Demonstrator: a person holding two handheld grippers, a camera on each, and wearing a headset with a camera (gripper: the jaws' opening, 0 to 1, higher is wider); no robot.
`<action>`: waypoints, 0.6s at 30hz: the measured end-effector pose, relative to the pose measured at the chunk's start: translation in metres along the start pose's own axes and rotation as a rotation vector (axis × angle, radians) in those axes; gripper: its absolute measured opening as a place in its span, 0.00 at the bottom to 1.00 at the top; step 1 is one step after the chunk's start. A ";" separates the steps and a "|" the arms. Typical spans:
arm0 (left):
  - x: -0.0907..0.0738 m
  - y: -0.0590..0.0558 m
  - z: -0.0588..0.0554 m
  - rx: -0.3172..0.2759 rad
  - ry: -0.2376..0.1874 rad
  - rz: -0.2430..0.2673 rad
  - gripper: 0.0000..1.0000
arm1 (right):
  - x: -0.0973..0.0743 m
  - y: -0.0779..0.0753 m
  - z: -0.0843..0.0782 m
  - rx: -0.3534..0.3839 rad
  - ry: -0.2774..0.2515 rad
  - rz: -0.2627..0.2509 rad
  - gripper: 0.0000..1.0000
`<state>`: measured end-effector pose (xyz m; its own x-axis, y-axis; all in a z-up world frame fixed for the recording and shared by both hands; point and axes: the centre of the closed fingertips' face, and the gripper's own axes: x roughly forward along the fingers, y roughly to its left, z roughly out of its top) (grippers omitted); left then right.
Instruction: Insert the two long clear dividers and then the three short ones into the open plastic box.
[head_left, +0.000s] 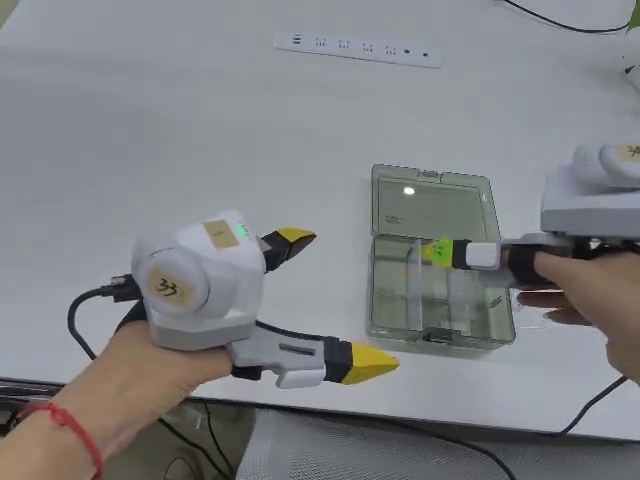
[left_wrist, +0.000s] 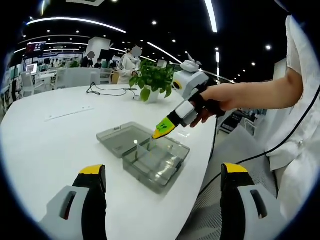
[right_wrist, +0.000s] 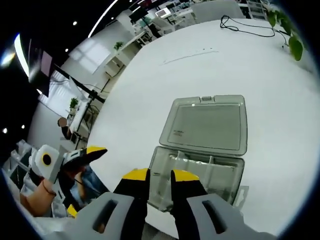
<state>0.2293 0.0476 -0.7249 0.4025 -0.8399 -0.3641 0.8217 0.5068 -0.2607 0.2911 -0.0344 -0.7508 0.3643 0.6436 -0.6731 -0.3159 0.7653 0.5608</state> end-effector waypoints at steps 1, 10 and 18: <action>0.000 0.000 0.001 0.004 0.000 0.003 0.98 | -0.006 0.002 0.004 -0.034 -0.017 0.023 0.20; -0.002 -0.003 0.011 0.001 -0.006 0.025 0.99 | -0.049 0.001 0.015 -0.176 -0.079 0.104 0.25; 0.000 -0.007 0.019 0.011 -0.002 0.030 0.99 | -0.074 -0.030 0.015 -0.442 -0.060 0.097 0.29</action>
<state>0.2314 0.0405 -0.7064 0.4275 -0.8247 -0.3702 0.8137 0.5295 -0.2399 0.2864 -0.1050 -0.7106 0.3609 0.7213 -0.5912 -0.6899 0.6330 0.3512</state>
